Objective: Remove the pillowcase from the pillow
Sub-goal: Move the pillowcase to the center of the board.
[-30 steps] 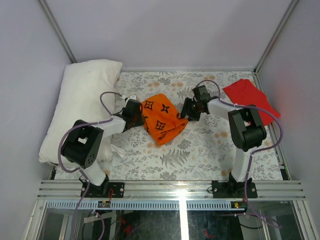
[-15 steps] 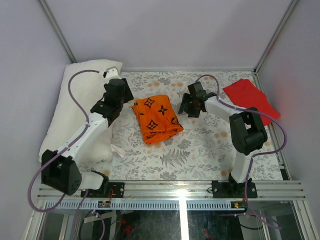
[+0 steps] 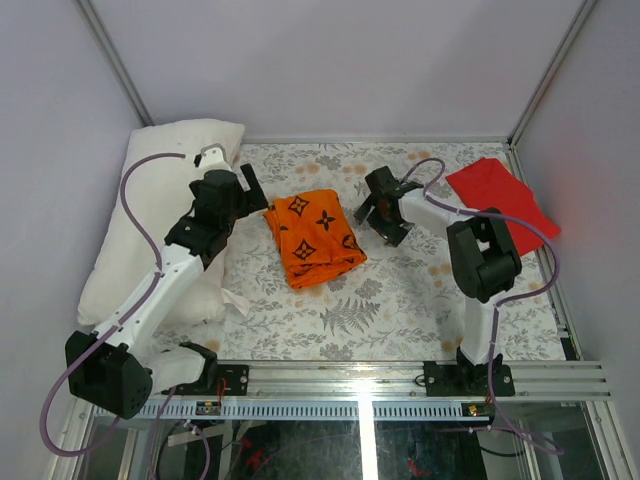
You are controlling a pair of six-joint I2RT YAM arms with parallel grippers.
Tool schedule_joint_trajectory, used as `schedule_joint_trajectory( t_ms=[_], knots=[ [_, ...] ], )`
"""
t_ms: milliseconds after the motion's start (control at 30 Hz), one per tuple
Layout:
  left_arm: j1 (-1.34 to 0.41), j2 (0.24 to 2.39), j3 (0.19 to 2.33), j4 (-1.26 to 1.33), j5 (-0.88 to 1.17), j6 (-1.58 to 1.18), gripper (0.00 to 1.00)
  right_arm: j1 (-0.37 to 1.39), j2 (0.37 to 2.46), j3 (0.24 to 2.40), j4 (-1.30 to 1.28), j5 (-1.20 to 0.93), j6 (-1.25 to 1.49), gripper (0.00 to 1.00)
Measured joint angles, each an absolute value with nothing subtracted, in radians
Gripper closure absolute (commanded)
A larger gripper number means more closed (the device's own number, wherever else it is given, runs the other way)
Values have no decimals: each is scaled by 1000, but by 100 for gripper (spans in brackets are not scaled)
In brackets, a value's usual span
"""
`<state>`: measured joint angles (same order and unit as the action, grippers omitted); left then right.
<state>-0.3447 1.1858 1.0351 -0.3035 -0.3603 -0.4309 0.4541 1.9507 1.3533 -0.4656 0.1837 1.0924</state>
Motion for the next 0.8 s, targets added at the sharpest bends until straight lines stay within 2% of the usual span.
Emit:
schedule_joint_trajectory(
  t_ms=[300, 800],
  knots=[
    [-339, 1147, 993, -302, -275, -444, 11, 507, 2126, 1603, -670, 198, 1218, 1],
    [-336, 1084, 970, -284, -170, -456, 11, 607, 2138, 1618, -672, 163, 1440, 0]
  ],
)
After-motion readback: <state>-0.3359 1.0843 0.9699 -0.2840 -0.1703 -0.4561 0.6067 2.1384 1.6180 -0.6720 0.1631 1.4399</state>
